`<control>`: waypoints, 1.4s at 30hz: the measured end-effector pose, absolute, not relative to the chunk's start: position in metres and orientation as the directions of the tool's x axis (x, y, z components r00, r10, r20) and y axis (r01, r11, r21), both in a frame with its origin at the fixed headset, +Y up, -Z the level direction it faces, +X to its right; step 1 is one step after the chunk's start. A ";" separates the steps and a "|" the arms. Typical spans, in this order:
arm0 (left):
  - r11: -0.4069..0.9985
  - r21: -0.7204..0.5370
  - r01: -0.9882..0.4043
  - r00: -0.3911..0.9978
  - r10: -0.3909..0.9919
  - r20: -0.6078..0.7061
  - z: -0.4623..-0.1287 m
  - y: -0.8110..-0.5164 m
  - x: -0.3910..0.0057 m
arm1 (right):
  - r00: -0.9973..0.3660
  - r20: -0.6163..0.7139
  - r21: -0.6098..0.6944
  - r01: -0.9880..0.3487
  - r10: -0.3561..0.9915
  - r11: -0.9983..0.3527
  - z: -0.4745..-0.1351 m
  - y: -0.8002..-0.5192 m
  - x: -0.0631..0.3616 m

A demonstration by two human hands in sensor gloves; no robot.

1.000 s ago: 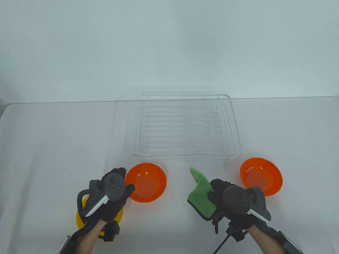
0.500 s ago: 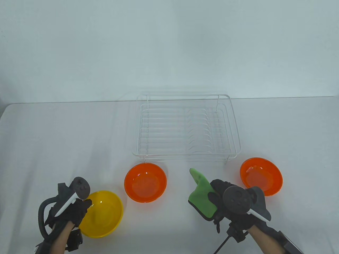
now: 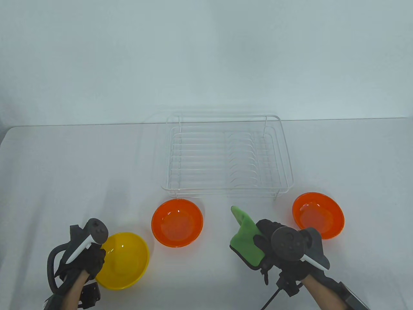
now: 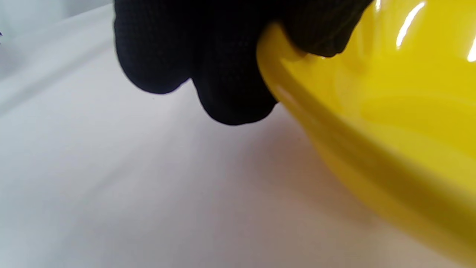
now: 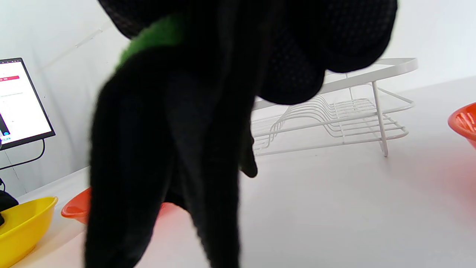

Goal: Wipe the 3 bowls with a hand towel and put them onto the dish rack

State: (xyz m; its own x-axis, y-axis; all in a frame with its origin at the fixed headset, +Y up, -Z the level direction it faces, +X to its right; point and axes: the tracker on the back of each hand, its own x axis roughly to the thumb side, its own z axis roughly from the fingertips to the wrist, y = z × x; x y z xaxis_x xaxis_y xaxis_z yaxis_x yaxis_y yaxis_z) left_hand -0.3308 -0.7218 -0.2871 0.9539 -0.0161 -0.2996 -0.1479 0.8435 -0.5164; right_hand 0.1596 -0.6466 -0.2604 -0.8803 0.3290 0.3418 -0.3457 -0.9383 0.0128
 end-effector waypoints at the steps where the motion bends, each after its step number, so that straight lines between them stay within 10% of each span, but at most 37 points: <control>1: 0.844 -0.511 -0.163 0.954 0.003 -0.298 -0.286 -0.719 -0.331 | -0.880 0.341 0.013 -0.346 0.329 -0.938 -0.260 -0.647 0.160; 18: 0.892 -0.321 -0.319 0.948 0.299 -0.112 -0.284 -0.651 -0.275 | -0.878 0.291 0.020 -0.392 0.380 -0.920 -0.267 -0.645 0.170; 32: 0.830 -0.298 -0.471 0.849 0.519 0.105 -0.293 -0.651 -0.151 | -0.879 0.201 0.007 -0.441 0.433 -0.898 -0.278 -0.646 0.190; 42: 0.832 -0.329 -0.446 0.854 0.506 0.122 -0.296 -0.669 -0.140 | -0.886 0.215 -0.045 -0.429 0.411 -0.902 -0.277 -0.634 0.183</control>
